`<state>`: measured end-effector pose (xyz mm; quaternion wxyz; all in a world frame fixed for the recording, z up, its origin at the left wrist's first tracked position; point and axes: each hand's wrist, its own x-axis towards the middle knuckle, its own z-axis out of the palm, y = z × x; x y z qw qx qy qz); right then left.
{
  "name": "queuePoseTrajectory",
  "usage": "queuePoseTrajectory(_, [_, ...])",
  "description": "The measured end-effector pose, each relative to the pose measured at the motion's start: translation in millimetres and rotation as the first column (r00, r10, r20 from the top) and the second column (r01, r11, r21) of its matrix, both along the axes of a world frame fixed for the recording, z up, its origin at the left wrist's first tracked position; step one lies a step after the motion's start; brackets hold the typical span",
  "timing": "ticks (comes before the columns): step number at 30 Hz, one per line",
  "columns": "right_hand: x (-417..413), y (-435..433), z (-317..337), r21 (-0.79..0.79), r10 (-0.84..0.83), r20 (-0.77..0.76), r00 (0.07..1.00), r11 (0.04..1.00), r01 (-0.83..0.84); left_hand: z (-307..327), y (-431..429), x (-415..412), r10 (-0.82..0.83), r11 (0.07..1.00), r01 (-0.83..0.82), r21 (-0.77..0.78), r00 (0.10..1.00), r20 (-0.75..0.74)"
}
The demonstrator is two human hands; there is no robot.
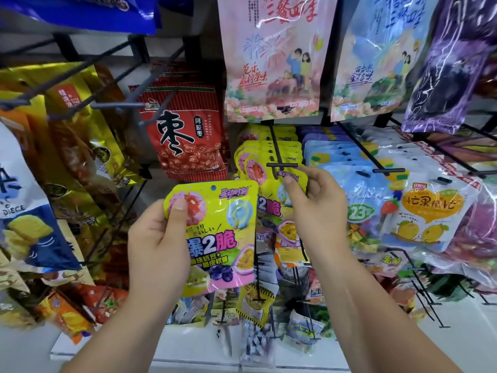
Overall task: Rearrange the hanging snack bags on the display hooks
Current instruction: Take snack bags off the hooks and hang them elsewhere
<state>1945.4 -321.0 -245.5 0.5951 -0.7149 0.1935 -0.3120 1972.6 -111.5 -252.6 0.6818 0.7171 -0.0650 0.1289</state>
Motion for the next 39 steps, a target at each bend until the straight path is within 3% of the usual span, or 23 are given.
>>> queuePoseTrajectory(2, [-18, 6, 9, 0.063, 0.057, 0.026, 0.998, 0.996, -0.059, 4, -7, -4, -0.061, 0.998, 0.060, -0.031, 0.998, -0.020])
queuePoseTrajectory(7, [-53, 14, 20, 0.029, 0.037, 0.165, 0.986, 0.999, -0.042, 7, -28, -9, -0.169, 0.985, 0.168, -0.031, 0.985, -0.046])
queuePoseTrajectory(14, [-45, 8, 5, 0.074, 0.064, -0.057, 0.996, 0.995, -0.060, 5, -57, 0, -0.208, 0.978, 0.205, -0.041, 0.975, -0.081])
queuePoseTrajectory(24, [-33, -3, 7, 0.091, -0.007, -0.005, 1.000, 0.996, 0.007, 0, -75, 11, -0.224, 0.974, 0.218, -0.058, 0.966, -0.128])
queuePoseTrajectory(36, [-28, -7, 8, -0.047, -0.134, 0.009, 0.991, 0.990, 0.134, -1, -82, 20, -0.229, 0.973, 0.227, -0.033, 0.967, -0.108])
queuePoseTrajectory(38, [-30, -4, 4, -0.121, -0.159, 0.030, 0.987, 0.979, 0.161, -2, -83, 24, -0.219, 0.976, 0.216, -0.036, 0.968, -0.124])
queuePoseTrajectory(39, [-30, -3, 2, -0.234, -0.179, 0.062, 0.982, 0.954, 0.188, -2, -85, 27, -0.213, 0.977, 0.211, -0.026, 0.970, -0.120])
